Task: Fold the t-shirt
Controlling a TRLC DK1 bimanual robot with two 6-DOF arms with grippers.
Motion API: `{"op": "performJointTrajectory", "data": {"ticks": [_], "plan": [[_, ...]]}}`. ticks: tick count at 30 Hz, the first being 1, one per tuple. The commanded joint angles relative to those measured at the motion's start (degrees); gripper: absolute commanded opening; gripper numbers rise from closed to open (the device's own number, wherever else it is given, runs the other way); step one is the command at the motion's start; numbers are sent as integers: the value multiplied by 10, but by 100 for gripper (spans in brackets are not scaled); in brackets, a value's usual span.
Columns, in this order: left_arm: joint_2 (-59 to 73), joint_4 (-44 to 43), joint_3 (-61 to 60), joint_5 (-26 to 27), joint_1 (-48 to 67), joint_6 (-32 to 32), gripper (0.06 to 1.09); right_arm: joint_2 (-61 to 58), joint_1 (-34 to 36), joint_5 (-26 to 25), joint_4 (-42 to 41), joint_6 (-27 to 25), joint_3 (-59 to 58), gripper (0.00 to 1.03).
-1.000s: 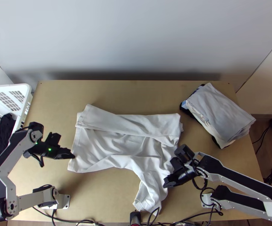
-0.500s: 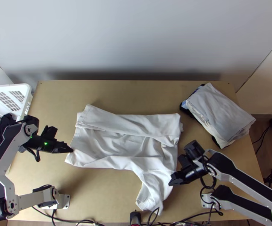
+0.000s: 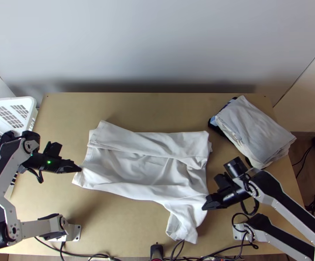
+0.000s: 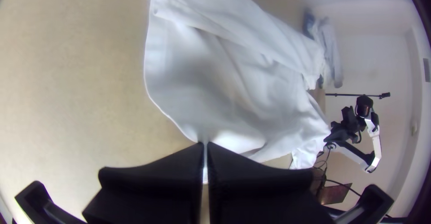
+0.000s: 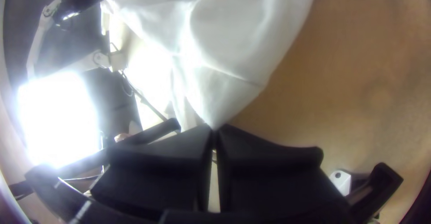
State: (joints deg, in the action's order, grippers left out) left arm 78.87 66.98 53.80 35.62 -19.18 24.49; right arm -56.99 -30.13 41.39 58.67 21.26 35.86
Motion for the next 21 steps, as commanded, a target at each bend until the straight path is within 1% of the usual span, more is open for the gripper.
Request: {"op": "performJointTrajectory", "data": {"ticks": [1,5,8,16,21], "plan": [[18,-1,25,3,-17,0,9,-18,47,8,59,-58,26,3],[24,-4,75,31,11,-46,9,-33,49,13,43,-58,69,3],[39,-10,112,46,34,-82,9,-51,66,14,30,-69,98,3],[81,-51,165,49,85,-146,9,-101,98,22,5,-81,139,3],[104,-56,196,50,92,-159,9,-125,126,23,-14,-81,151,3]]}}
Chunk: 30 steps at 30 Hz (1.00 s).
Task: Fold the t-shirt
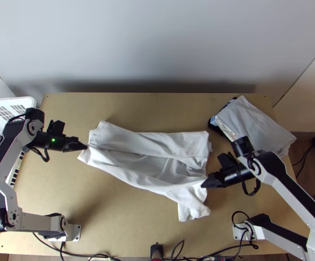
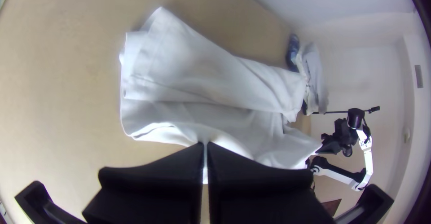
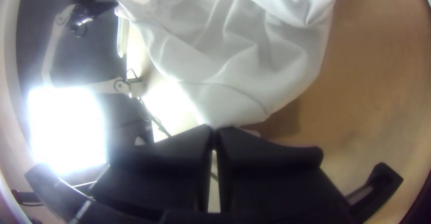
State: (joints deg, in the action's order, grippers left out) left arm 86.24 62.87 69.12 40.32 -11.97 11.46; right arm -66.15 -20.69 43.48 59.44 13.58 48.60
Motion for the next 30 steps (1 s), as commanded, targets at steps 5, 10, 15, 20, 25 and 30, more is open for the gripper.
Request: {"op": "performJointTrajectory", "data": {"ticks": [5,10,15,20,25,30], "plan": [[53,-33,53,2,16,-48,9,-69,64,5,-42,5,47,3],[80,-63,66,2,11,-84,9,-94,82,6,-59,14,78,3],[96,-74,67,1,8,-99,9,-112,82,6,-68,33,108,3],[106,-73,64,0,1,-108,9,-132,74,6,-101,63,127,3],[109,-74,60,0,0,-108,9,-168,51,5,-156,128,159,3],[111,-76,57,1,0,-108,9,-224,40,-5,-192,162,207,3]]}}
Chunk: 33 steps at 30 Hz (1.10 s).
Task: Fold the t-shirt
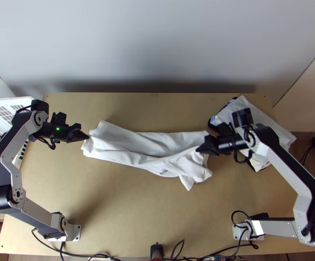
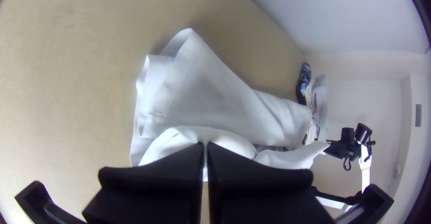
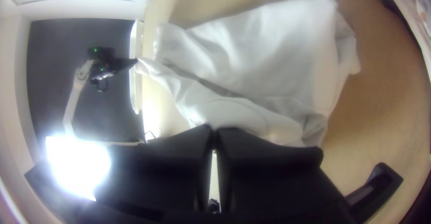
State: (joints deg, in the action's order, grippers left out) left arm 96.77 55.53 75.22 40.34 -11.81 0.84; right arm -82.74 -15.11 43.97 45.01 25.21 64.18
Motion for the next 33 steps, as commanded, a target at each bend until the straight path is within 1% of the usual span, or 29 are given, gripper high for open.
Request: {"op": "performJointTrajectory", "data": {"ticks": [1,3,7,11,19,28,30,33], "plan": [[5,-4,-6,1,-1,-3,9,-67,-17,-12,-54,50,58,3],[4,-14,-11,1,-1,-9,9,-87,-18,-24,-80,66,63,3],[3,-25,-15,1,-2,-15,9,-121,-15,-57,-113,67,67,3],[3,-36,-15,0,-15,-17,9,-138,3,-62,-126,66,61,3],[11,-62,-14,-2,-32,-41,9,-156,25,-94,-157,63,48,3],[24,-75,-22,-20,-27,-56,9,-155,20,-99,-167,65,36,3],[28,-90,-25,-32,-25,-70,9,-155,18,-108,-175,66,29,3],[42,-122,-29,-75,-18,-94,9,-156,15,-126,-189,66,22,3]]}}
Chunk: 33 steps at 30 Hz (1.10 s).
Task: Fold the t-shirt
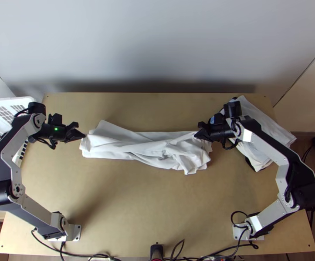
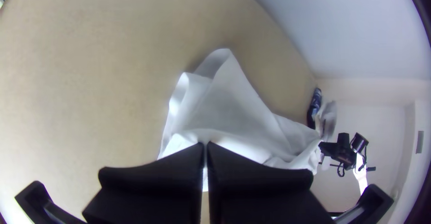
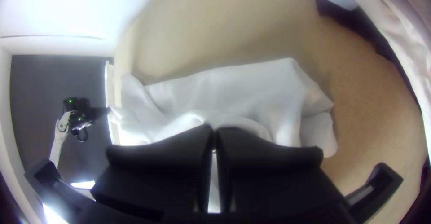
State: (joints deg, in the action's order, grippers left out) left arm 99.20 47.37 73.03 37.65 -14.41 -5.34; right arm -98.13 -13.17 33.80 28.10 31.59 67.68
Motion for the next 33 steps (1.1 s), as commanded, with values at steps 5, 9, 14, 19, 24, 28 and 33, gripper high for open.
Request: {"op": "performJointTrajectory", "data": {"ticks": [5,9,14,19,24,28,33], "plan": [[35,-62,0,-75,7,-51,9,-2,-5,-47,-41,3,-26,3],[66,-63,20,-105,7,-76,9,-2,0,-60,-52,4,-38,3],[93,-69,32,-113,15,-82,56,4,-5,-62,-53,7,-48,3],[83,-56,47,-110,31,-63,104,12,-11,-62,-52,7,-54,3],[39,-25,69,-109,24,-63,104,18,-16,-62,-52,7,-63,3],[1,49,75,-110,11,-27,104,20,-17,-62,-56,7,-76,3],[-28,110,34,-115,-14,21,104,20,-23,-62,-64,13,-78,3]]}}
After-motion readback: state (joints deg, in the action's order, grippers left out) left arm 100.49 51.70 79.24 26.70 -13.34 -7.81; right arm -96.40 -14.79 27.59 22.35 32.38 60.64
